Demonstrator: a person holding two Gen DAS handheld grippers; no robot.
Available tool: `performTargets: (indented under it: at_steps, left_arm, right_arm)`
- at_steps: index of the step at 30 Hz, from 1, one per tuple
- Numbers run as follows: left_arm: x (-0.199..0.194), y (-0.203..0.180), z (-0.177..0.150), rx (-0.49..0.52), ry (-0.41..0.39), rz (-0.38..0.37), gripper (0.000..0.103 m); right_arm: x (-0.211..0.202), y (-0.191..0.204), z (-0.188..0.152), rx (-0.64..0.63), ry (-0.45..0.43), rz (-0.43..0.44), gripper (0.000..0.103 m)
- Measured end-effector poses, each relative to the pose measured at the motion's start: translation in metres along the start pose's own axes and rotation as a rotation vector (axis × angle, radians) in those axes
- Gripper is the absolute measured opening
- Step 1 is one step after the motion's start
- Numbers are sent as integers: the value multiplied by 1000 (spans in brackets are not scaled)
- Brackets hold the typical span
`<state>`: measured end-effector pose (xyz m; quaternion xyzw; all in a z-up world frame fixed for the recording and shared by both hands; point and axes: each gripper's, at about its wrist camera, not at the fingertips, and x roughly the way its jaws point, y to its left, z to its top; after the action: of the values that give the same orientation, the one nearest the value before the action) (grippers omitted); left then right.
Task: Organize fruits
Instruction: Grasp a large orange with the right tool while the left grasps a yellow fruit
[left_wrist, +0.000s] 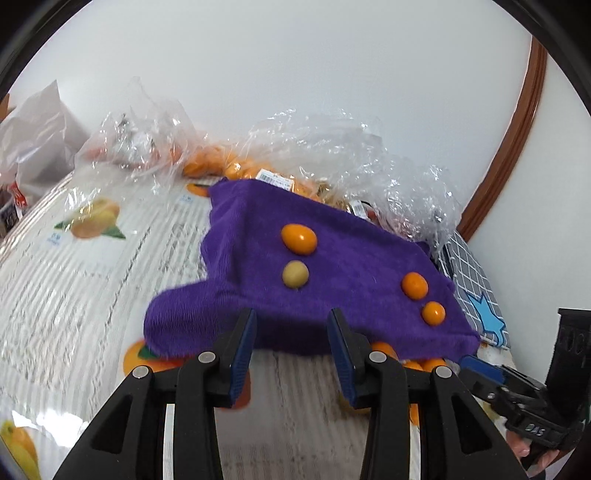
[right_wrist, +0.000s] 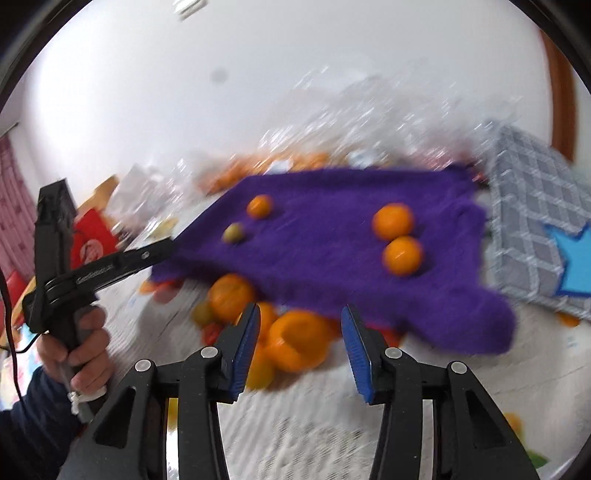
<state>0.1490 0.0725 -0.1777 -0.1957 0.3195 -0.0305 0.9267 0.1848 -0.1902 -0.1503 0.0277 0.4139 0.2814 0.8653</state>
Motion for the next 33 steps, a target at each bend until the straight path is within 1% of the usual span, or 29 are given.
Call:
performTargets:
  at_steps: [5, 7, 9, 13, 14, 15, 16, 19, 22, 25, 27, 30, 33]
  left_arm:
    - [0, -13, -11, 53, 32, -9, 38]
    - [0, -17, -13, 72, 38, -18, 38]
    - [1, -20, -13, 82, 43, -24, 38]
    - [5, -23, -14, 92, 75, -60, 38]
    - [6, -25, -15, 103, 79, -64, 38]
    - [6, -27, -16, 111, 83, -70, 38]
    - [6, -28, -16, 115, 87, -79, 38]
    - [7, -31, -18, 123, 99, -96, 38]
    - [9, -33, -19, 129, 120, -108, 38]
    - [13, -36, -22, 140, 147, -126, 38]
    - [14, -39, -24, 150, 163, -141, 38]
    - [18, -45, -28, 170, 195, -149, 37]
    - [23, -49, -30, 185, 226, -129, 36]
  right_arm:
    - [11, 6, -5, -17, 36, -41, 47]
    - [20, 3, -5, 0, 68, -59, 47]
    - [26, -3, -5, 30, 82, -38, 47]
    - [30, -10, -4, 68, 98, -3, 47]
    - [31, -10, -4, 70, 99, 3, 46]
    - [31, -10, -3, 67, 98, 7, 41]
    - [31, -8, -2, 59, 97, 12, 41]
    - [25, -2, -4, 16, 80, -34, 41]
    - [8, -2, -8, -13, 27, -94, 41]
    - [-8, -10, -12, -6, -21, -160, 41]
    - [-11, -20, -15, 15, -22, -179, 41]
    - [-5, -33, -21, 55, 26, -216, 41]
    - [-5, -40, -22, 86, 22, -205, 41]
